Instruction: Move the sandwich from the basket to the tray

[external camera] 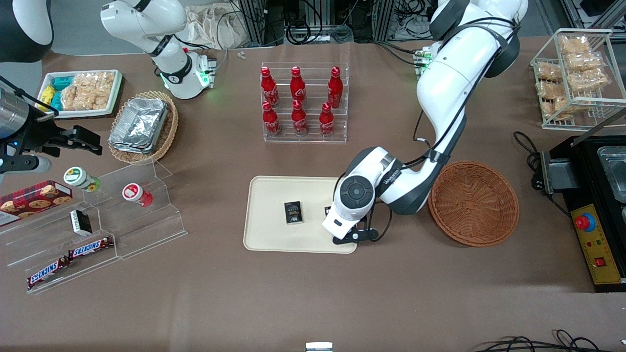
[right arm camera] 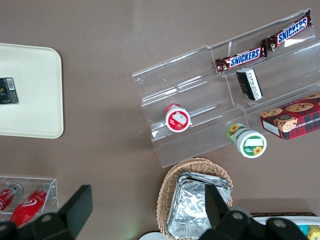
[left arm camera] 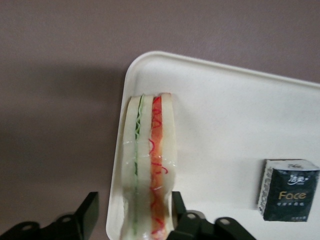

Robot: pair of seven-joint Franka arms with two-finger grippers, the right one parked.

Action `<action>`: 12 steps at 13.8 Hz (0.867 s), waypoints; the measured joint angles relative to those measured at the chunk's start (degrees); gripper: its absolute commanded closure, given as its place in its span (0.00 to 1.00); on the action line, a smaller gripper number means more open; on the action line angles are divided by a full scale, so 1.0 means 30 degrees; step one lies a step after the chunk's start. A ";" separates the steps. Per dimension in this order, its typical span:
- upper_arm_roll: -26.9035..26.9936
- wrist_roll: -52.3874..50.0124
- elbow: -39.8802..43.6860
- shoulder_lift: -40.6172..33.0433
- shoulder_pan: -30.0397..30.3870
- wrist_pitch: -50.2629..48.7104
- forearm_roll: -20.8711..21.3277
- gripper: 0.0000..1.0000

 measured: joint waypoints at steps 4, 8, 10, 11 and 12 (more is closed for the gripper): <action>0.0088 -0.0016 0.0743 -0.1775 0.0567 -0.3038 0.0104 0.00; -0.0065 0.0540 -0.0745 -0.5671 0.3919 -0.4221 -0.0498 0.00; -0.0120 0.2370 -0.2434 -0.7790 0.5709 -0.4217 -0.1441 0.00; -0.0119 0.3175 -0.3299 -0.8676 0.6350 -0.4218 -0.1657 0.00; -0.0131 0.3977 -0.4239 -0.9495 0.7005 -0.4209 -0.1908 0.00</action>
